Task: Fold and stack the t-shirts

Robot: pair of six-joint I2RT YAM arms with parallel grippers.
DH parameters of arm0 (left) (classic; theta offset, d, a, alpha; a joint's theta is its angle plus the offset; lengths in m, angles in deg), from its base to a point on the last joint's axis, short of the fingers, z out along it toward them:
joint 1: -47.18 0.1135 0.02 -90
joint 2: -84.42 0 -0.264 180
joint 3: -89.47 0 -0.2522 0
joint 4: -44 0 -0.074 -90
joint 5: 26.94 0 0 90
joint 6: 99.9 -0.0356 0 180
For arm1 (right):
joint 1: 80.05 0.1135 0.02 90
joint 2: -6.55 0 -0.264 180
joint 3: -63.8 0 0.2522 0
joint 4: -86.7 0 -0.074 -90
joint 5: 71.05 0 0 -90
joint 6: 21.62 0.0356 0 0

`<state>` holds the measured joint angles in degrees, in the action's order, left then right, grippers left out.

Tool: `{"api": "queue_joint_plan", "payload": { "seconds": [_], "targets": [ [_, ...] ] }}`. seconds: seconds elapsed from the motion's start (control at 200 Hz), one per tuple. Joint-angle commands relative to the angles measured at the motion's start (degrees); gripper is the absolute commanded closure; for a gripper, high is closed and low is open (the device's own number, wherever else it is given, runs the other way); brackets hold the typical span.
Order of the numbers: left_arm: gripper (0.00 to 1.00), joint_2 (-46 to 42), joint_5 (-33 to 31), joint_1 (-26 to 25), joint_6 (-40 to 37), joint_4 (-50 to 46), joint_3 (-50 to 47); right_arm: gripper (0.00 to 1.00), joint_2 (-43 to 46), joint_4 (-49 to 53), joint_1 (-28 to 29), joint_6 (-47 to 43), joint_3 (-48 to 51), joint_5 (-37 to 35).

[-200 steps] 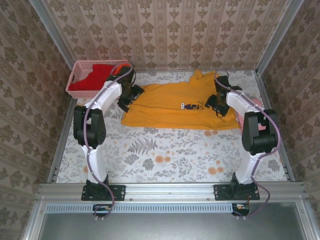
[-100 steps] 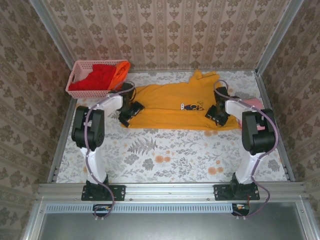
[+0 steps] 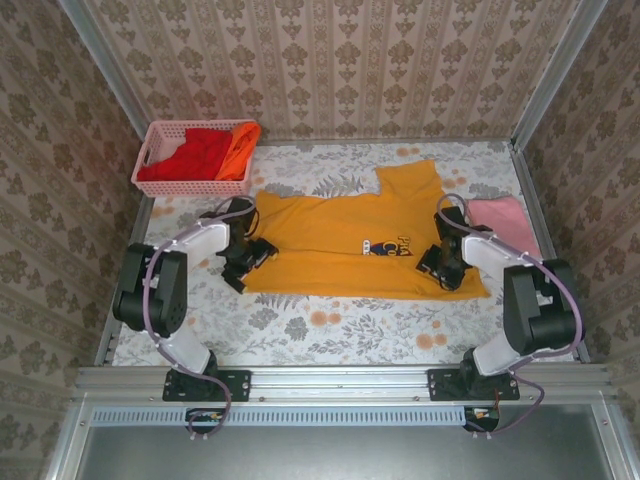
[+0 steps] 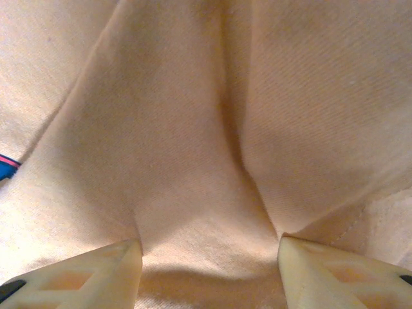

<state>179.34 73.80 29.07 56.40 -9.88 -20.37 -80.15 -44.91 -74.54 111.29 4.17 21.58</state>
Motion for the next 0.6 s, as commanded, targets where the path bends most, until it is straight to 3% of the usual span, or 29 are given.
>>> {"api": "queue_joint_plan", "payload": {
  "seconds": [0.0,0.175,0.405,0.595],
  "targets": [
    [0.03,-3.76,-0.35,-0.76,1.31,-2.98,0.12,0.40,4.50,6.98,-0.07,1.25,0.63,-0.33],
    [0.01,-3.00,-3.72,-0.85,-2.66,-4.11,9.30,0.36,5.57,4.45,-0.07,-0.35,-5.96,0.04],
    [0.00,11.30,-1.67,-1.03,-6.45,-2.11,25.51,0.37,-12.05,2.10,0.66,-2.68,-21.72,0.11],
    [0.01,19.22,-0.65,-0.71,-8.01,0.66,29.97,0.39,-20.58,1.19,2.11,-3.54,-26.70,-0.17]
  ]
}}
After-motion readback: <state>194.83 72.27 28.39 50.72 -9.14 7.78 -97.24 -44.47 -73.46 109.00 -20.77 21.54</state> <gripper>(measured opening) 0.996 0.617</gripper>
